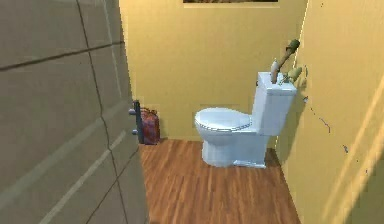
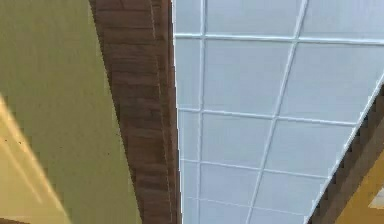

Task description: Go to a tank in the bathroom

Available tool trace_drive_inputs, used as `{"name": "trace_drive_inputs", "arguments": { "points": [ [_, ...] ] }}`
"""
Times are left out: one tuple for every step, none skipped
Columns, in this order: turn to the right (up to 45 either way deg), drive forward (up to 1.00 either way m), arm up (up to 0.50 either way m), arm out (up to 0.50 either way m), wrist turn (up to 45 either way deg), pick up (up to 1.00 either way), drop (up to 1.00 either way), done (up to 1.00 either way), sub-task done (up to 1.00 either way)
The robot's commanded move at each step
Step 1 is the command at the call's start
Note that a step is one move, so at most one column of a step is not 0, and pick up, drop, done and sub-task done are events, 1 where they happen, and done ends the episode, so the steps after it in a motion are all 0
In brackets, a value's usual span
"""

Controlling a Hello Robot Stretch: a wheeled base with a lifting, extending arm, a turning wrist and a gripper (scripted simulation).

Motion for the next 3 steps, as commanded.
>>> {"name": "trace_drive_inputs", "arguments": {
  "points": [
    [0.0,1.00,0.00,0.00,0.0,0.00,0.00,0.00,0.00],
    [-3.0,0.00,0.00,0.00,0.0,0.00,0.00,0.00,0.00],
    [0.0,0.25,0.00,0.00,0.0,0.00,0.00,0.00,0.00]
  ]
}}
